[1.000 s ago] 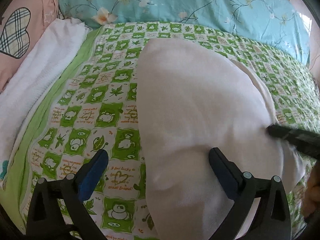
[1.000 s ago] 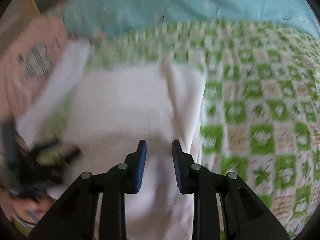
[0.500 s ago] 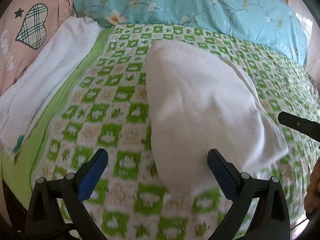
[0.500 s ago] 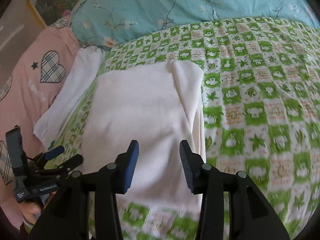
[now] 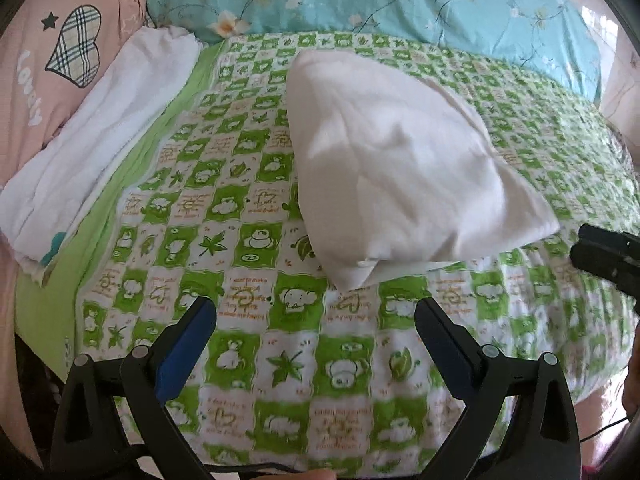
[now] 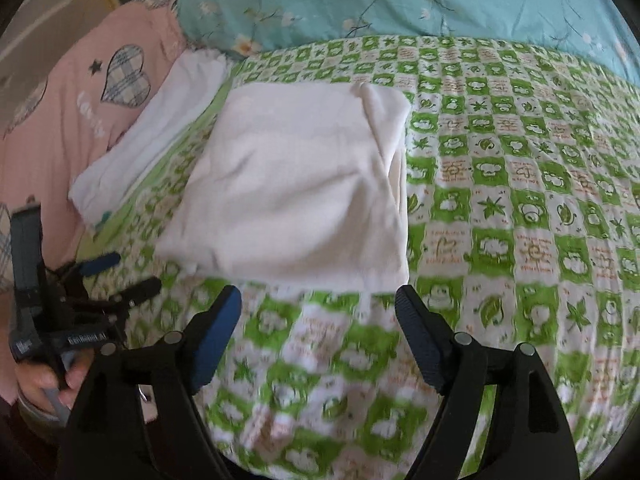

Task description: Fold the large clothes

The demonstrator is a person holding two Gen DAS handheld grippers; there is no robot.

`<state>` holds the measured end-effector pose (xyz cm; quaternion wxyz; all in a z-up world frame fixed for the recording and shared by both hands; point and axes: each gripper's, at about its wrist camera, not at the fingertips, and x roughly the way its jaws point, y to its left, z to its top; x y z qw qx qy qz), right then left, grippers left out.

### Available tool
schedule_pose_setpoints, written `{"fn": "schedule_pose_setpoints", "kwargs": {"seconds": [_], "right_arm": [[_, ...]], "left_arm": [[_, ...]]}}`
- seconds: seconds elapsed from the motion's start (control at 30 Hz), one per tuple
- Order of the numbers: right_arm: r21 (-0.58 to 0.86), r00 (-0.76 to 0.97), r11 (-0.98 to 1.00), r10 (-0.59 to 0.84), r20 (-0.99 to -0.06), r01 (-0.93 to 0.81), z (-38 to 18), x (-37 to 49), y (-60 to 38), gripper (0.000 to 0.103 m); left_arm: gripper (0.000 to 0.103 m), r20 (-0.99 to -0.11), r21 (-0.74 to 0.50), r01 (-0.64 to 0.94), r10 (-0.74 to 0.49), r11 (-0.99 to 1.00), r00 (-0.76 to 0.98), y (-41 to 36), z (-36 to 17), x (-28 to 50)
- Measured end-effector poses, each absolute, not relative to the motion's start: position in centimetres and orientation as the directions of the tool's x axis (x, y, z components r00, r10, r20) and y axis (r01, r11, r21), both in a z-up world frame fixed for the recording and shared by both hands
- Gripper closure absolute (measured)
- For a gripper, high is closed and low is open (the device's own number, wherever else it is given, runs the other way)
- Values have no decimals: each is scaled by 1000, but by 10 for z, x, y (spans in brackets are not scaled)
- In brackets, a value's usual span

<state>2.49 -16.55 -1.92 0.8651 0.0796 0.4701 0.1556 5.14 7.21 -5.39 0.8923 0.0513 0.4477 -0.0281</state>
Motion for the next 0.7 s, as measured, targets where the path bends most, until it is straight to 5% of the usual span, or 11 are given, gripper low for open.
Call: {"fn": "schedule_pose_setpoints", "kwargs": {"seconds": [0.27, 0.7], "right_arm": [[263, 545, 932, 359, -758, -249, 9, 6, -167, 16], [273, 506, 935, 354, -787, -228, -9, 22, -158, 15]], "left_arm": [[3, -733, 96, 129, -18, 987, 680, 68, -6, 37], [3, -755, 131, 121, 19, 984, 655, 60, -20, 56]]}}
